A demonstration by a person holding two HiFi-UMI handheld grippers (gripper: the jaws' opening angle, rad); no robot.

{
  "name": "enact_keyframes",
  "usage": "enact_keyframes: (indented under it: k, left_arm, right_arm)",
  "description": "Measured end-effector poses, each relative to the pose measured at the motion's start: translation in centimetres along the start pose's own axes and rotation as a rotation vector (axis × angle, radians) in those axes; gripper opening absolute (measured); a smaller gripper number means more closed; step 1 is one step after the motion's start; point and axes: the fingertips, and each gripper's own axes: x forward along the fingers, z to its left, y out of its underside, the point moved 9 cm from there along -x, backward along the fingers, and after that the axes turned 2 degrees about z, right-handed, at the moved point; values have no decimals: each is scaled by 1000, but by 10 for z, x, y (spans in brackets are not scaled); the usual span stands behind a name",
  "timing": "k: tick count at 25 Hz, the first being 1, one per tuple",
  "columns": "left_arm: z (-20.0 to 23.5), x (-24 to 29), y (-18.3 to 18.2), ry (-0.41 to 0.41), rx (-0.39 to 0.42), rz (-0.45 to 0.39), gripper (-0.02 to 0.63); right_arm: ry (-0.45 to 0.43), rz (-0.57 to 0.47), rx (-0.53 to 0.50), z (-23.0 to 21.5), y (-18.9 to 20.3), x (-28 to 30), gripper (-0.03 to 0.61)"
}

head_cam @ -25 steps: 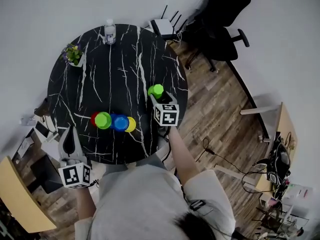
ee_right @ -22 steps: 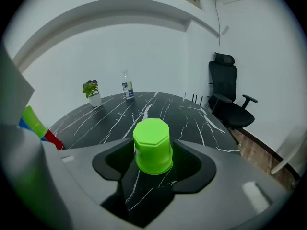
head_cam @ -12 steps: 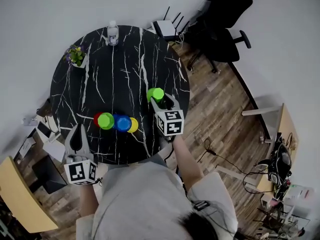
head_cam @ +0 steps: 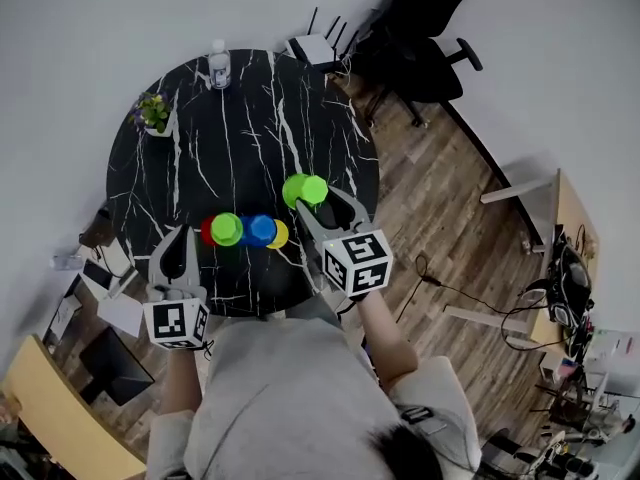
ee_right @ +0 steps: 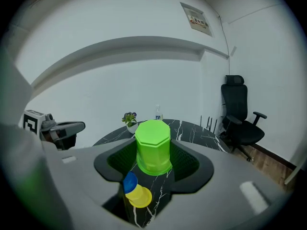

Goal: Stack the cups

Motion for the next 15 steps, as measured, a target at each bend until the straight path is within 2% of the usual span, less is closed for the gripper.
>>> enact_keyframes:
  k: [7,15]
  left_arm:
    - [14,-14,4,92,22,1,57]
    - [36,-40,12,122,28,12,58]
  right_arm:
    - [17,2,2,59,-5,-18,219]
    - [28,47,-20,107,2,-7,219]
